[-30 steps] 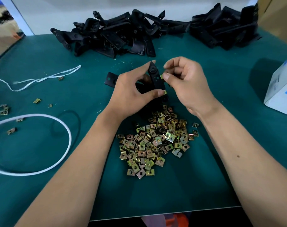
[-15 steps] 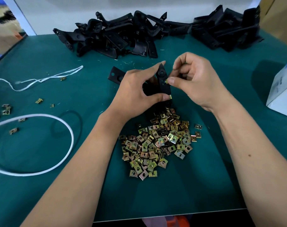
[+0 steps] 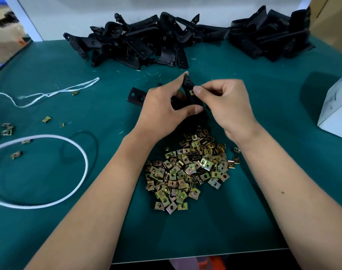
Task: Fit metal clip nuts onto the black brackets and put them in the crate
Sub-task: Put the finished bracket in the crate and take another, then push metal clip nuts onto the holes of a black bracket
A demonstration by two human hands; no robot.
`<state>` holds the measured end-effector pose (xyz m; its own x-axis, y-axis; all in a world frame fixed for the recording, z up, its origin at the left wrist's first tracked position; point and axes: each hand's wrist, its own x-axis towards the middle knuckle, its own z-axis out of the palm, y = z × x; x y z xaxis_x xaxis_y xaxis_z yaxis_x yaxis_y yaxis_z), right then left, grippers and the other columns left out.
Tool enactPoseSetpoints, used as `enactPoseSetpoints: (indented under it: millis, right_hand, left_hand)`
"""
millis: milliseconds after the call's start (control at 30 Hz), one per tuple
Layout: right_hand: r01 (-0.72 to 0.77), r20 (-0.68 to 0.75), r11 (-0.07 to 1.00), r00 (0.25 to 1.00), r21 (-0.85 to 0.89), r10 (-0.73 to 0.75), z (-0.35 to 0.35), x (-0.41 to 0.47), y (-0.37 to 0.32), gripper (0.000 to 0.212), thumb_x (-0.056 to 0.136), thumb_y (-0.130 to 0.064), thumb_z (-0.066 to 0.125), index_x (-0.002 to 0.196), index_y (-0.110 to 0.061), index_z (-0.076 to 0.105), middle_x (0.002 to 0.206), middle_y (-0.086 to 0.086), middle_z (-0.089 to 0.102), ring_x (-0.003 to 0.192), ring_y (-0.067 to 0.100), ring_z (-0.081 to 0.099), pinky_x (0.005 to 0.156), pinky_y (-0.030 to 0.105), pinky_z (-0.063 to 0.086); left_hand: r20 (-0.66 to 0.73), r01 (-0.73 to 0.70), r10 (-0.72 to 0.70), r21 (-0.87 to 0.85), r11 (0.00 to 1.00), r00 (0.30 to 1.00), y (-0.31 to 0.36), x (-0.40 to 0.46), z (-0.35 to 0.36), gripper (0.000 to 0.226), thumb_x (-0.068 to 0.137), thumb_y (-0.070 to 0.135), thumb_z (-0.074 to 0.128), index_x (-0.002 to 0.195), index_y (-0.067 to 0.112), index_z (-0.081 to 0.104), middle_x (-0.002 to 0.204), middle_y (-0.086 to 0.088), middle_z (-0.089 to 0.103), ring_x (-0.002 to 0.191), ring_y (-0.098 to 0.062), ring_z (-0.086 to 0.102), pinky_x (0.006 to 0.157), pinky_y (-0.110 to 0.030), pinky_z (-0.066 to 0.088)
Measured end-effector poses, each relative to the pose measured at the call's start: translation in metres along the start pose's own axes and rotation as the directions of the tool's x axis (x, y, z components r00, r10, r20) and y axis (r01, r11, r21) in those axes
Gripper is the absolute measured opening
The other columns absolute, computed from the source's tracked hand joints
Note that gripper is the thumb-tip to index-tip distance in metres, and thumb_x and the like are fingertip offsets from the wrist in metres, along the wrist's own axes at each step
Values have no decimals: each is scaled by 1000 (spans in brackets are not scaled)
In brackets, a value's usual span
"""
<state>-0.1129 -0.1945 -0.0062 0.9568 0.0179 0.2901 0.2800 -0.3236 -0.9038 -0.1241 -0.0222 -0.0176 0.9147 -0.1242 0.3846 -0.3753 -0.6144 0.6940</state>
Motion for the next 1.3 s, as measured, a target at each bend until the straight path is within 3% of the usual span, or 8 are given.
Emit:
enactPoseSetpoints:
  millis: [200,300,400,500,700,1000,1167,1300]
  right_hand:
    - [154,40,969,988,-192,-149,0,-1,-7,38,102,-20,57,75,6,65,73,13,63,72,28,58,68,39,46]
    - [161,57,966,987,-201,-152,4,0,-8,37,102,-16,57,70,1,59,69,4,54,67,15,49,66,35,39]
    - [106,113,976,990,-190,-86,7,-1,-7,23,103,-15,54,99,-6,76,92,-3,69,91,6,62,77,14,43]
    - [73,193,972,981,-225,-29,6,-5,-8,38,97,-21,50,128,-13,71,126,-3,71,120,5,60,97,5,39]
    - [165,74,929,986,-332,-149,-17,-18,-10,18,82,-34,79,95,-21,77,86,-11,71,78,3,65,75,26,55]
    - [66,-370,922,903,-382,-218,-134,-64,-24,19,75,-13,82,73,-4,65,69,7,66,67,29,58,66,50,48]
    - [-111,-499,883,854,-455,-150,-262,-131,-15,20,80,-26,76,79,-10,64,73,2,67,69,19,62,69,40,53]
    - [-41,-643,924,730,-381,-233,-347,-200,4,24,86,-12,56,109,-18,64,93,-1,70,81,10,65,69,27,53]
  left_hand:
    - [-24,62,-62,24,998,998,0,-1,3,92,81,52,82,158,26,39,93,10,67,95,-9,63,92,-22,49]
    - [-36,84,-83,40,996,996,-1,-2,3,91,82,53,80,158,26,39,99,6,68,99,-11,63,92,-24,48]
    - [-41,125,-122,66,990,992,0,1,5,69,85,54,77,144,24,56,89,8,67,86,-11,64,76,-25,48]
    - [-48,213,-215,-43,976,975,1,2,4,40,84,53,77,105,20,68,77,0,70,73,-21,68,63,-35,50]
    - [-170,288,-310,-144,947,935,28,1,9,20,92,39,74,96,19,70,79,-3,75,74,-24,71,73,-51,59]
    - [-161,-33,54,125,992,985,171,17,68,50,89,48,72,127,17,64,84,6,73,84,-16,69,87,-37,52]
    - [26,-323,323,159,933,946,286,1,148,50,91,51,67,131,22,60,92,2,72,97,-27,67,96,-43,46]
    - [171,-542,517,169,823,839,372,-36,230,43,95,53,60,127,26,58,110,-1,74,113,-25,65,94,-40,39]
